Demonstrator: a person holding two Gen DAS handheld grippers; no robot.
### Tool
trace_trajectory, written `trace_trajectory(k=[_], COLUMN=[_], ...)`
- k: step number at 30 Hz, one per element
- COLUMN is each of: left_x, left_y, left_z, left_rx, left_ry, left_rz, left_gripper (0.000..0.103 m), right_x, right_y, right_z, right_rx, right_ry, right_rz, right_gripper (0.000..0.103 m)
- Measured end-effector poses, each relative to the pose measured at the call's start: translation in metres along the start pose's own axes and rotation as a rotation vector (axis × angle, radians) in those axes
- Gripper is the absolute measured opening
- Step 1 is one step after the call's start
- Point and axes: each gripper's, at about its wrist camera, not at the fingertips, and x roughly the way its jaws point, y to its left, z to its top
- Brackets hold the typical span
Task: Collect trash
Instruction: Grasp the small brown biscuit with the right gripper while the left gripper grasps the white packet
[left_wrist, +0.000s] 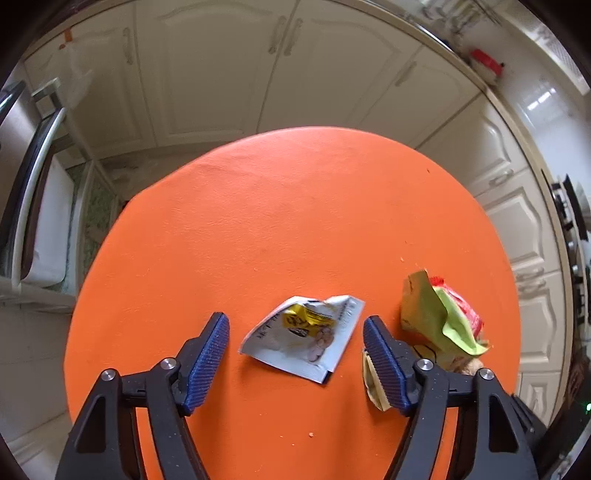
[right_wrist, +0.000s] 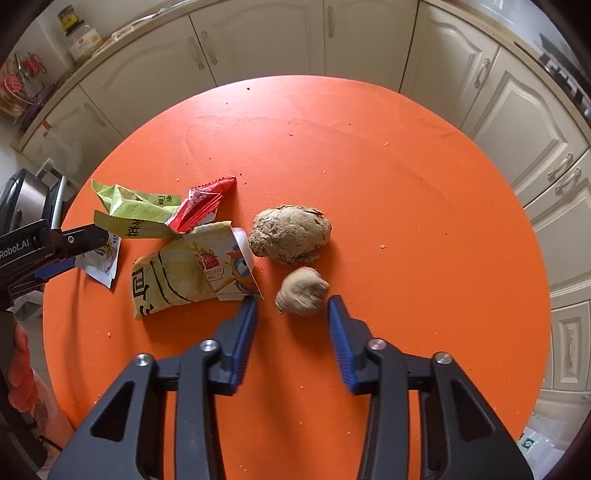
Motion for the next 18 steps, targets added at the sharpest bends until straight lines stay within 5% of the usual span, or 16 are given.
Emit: trace_trajectory(k=[2,3,18], left_x=[0.003,0.005,-0.029], left_y=[-0.004,-0.003,-0.021], left_z=[0.0,0.001,-0.024], left_rx=[0.041,0.038,0.118], left_ry=[-0.006,0.0,-0.081], left_rz=[0.051,0.041,0.002], left_gripper=[0.015,0.008,0.002], right_x=[-0.001,-0.002,-0.018], right_y=[-0.004,-0.006,-0.034], right_z=[0.002,0.001,-0.015], right_rx=[0.023,0.03,0.092], right_ry=[-0.006,-0.009,-0.03], right_rz=[0.015,0.018,0.073], right_gripper=[0.033,0.028,0.024])
